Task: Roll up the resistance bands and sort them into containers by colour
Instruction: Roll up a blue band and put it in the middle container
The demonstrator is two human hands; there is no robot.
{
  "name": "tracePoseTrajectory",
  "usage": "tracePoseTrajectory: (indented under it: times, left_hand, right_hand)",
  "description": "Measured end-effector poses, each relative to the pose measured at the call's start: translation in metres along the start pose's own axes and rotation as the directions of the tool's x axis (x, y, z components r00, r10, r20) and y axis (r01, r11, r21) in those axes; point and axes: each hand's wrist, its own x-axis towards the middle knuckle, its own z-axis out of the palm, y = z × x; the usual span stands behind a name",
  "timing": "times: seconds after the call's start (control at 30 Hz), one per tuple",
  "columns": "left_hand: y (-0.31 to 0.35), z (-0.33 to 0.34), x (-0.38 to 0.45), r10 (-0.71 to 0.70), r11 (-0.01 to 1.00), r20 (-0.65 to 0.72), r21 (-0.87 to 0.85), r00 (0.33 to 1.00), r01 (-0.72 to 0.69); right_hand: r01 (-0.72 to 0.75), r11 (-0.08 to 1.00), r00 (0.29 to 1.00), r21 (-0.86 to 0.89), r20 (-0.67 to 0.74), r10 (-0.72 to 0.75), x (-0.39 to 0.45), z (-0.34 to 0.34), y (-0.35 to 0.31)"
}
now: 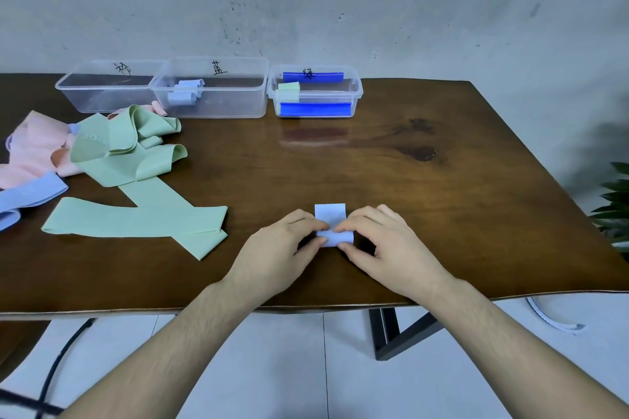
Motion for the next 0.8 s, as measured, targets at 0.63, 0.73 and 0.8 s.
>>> tracePoseTrajectory:
  times: [0.63,0.73,0.8]
  left_hand:
    - [0.001,-0.002,0.008,0.004,1.000,-0.077,0.012,0.997,-0.003]
    - [0.003,-0.001,0.005,0.050,0.999,-0.119,0.012,0.992,-0.049]
    - [0.003,0.000,0.005,0.060,0.998,-0.106,0.033,0.992,-0.057]
  right_hand:
    - [-0.019,0.999,0.999,-0.050,-0.037,0.017,0.010,0.003,0.006]
    - [-0.031,0.999,0.998,-0.037,-0.055,0.029,0.013,0.005,0.008]
    - [-0.036,0.999,0.997,-0.021,-0.071,0.034,0.015,0.006,0.009]
